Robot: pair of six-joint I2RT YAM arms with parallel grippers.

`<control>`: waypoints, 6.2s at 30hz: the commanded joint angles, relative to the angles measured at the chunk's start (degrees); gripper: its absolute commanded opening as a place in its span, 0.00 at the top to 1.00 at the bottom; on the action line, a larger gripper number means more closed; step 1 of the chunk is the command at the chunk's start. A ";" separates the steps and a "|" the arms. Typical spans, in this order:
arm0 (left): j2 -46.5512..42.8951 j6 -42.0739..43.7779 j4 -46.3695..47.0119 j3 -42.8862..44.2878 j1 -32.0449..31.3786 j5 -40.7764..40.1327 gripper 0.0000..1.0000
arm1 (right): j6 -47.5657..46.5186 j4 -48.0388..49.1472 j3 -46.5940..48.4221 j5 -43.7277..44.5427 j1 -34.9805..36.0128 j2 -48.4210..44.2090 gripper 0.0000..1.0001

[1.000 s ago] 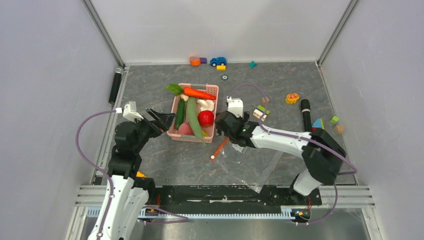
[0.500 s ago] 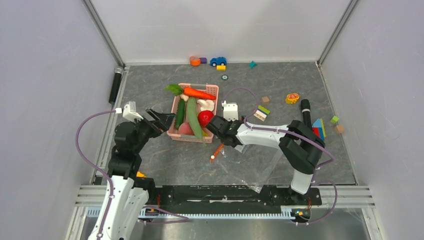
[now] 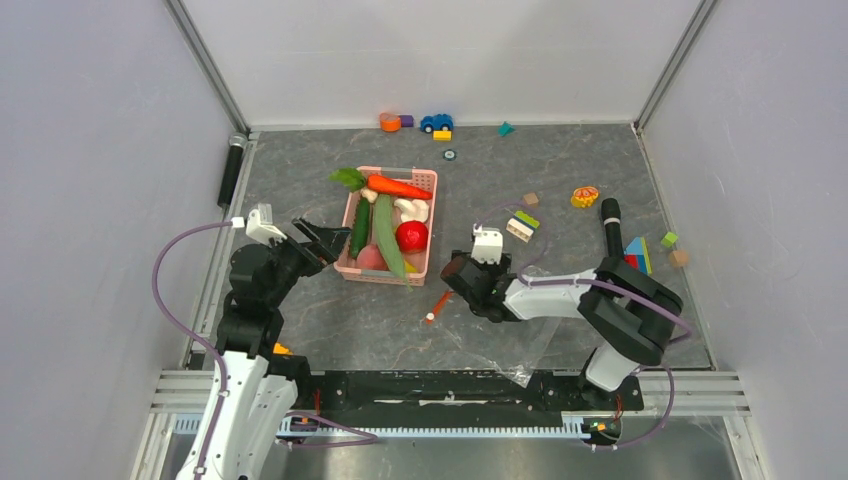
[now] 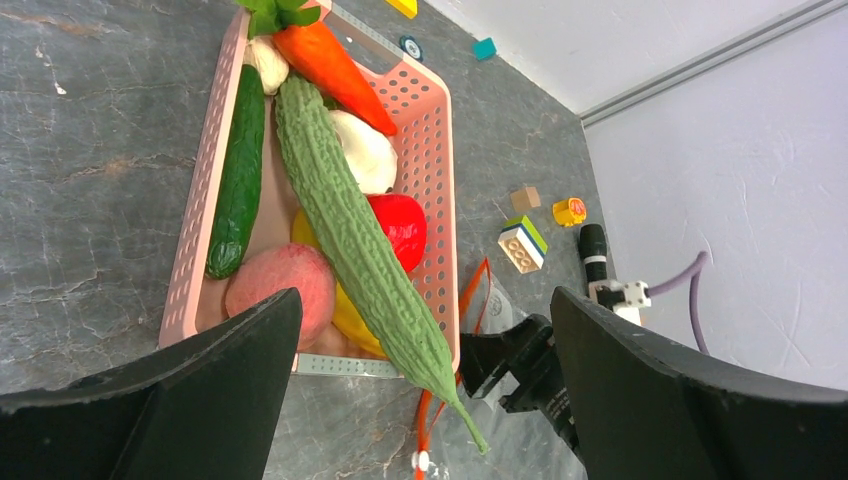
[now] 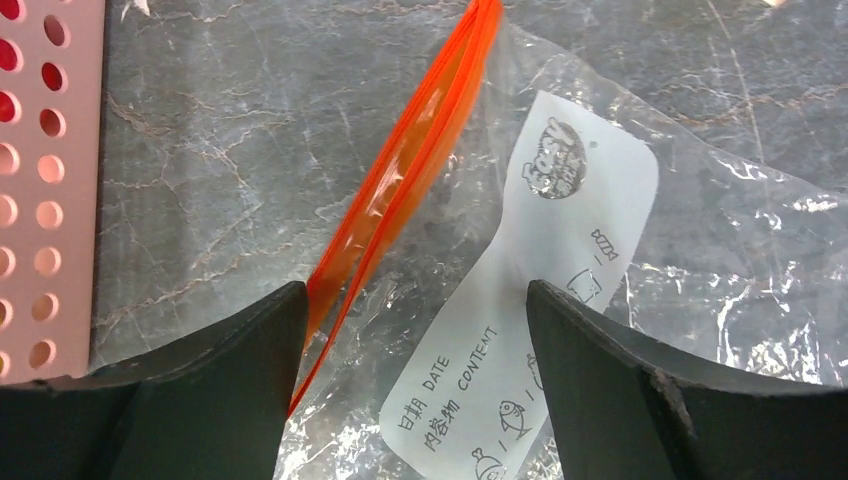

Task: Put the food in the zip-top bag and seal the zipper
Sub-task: Pick up the zipper food storage bag at the center of the board, then open the zipper of the food storage bag, then pick up the fake vegetable from the bin.

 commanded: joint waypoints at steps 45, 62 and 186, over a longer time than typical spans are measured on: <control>13.67 1.15 7.24 6.58 -29.74 -0.45 0.00 | -43.12 37.59 -17.36 -40.65 0.15 -36.15 0.99; 33.80 4.74 3.65 14.08 -42.66 -12.84 0.79 | -39.99 40.71 -24.02 -44.80 0.11 -42.89 0.96; 40.32 -2.77 -21.49 22.95 -40.88 -39.54 0.00 | -14.70 5.22 -14.74 0.92 -0.94 -36.52 1.00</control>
